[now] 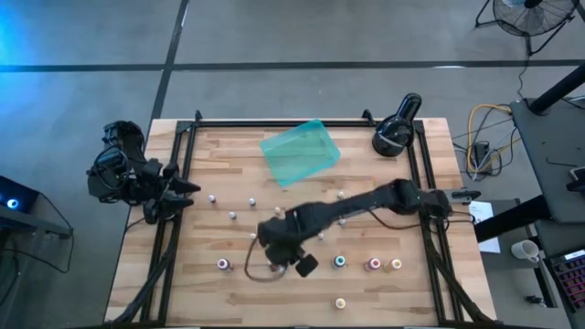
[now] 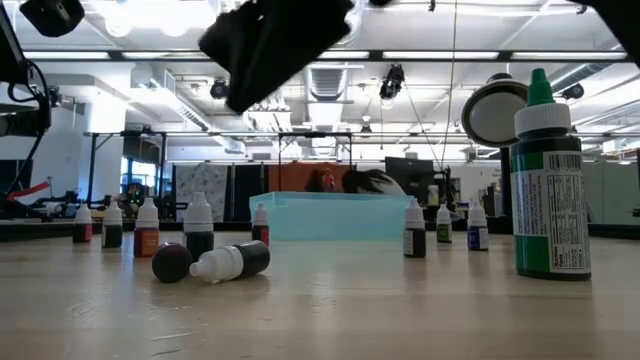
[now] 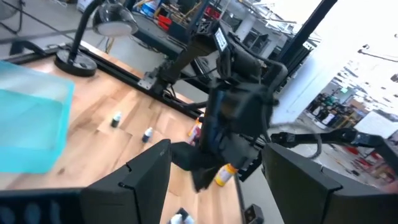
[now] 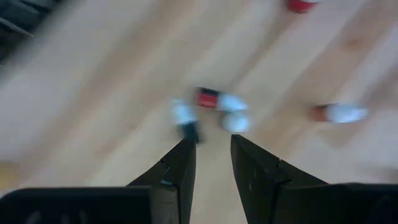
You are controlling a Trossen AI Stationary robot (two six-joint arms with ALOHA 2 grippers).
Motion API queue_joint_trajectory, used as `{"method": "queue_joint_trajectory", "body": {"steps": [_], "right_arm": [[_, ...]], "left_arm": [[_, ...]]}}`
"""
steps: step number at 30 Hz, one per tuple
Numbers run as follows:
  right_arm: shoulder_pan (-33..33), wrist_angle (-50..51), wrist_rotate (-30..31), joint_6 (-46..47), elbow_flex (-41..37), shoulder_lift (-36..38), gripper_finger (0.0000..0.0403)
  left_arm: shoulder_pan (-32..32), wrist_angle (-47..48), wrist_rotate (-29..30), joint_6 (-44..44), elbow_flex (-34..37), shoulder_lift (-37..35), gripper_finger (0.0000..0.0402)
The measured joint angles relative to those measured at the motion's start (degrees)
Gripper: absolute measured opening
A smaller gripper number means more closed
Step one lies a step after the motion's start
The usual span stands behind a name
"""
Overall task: Pick & Place food coloring
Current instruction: Adjust the green small food coloring bottle
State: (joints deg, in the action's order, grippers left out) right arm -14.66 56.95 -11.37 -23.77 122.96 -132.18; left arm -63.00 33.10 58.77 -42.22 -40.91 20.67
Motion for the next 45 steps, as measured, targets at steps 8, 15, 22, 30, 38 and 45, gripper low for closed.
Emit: {"method": "queue_joint_trajectory", "body": {"steps": [8,15,22,30,38,45], "right_arm": [[-3.02,-3.69,6.11,-0.35,-1.57,-3.13,0.0096],[-4.99,-3.83,2.29,1.91,-1.62,-5.09,0.0096],[-5.11,-7.31,2.37,1.71,-1.82,-5.48,0.0125],[-4.96,-8.41,4.19,-0.81,-2.07,-7.90,0.0167],[-4.78,-8.29,10.00,-1.95,-1.90,-8.58,0.0163],[-4.85,-7.92,9.87,-1.87,-1.90,-8.57,0.0144]], "left_arm": [[0.02,-0.02,-3.33,-2.84,0.02,0.25,0.0225],[0.00,-0.01,-4.97,-3.15,0.00,0.98,0.0225],[0.00,-0.02,-4.95,-3.10,0.00,1.14,0.0225],[0.00,-0.02,-4.95,-3.30,0.01,1.14,0.0225],[0.01,-0.02,-4.95,-3.72,0.00,1.14,0.0225],[0.01,-0.02,-4.95,-3.71,0.00,1.14,0.0225]]}}
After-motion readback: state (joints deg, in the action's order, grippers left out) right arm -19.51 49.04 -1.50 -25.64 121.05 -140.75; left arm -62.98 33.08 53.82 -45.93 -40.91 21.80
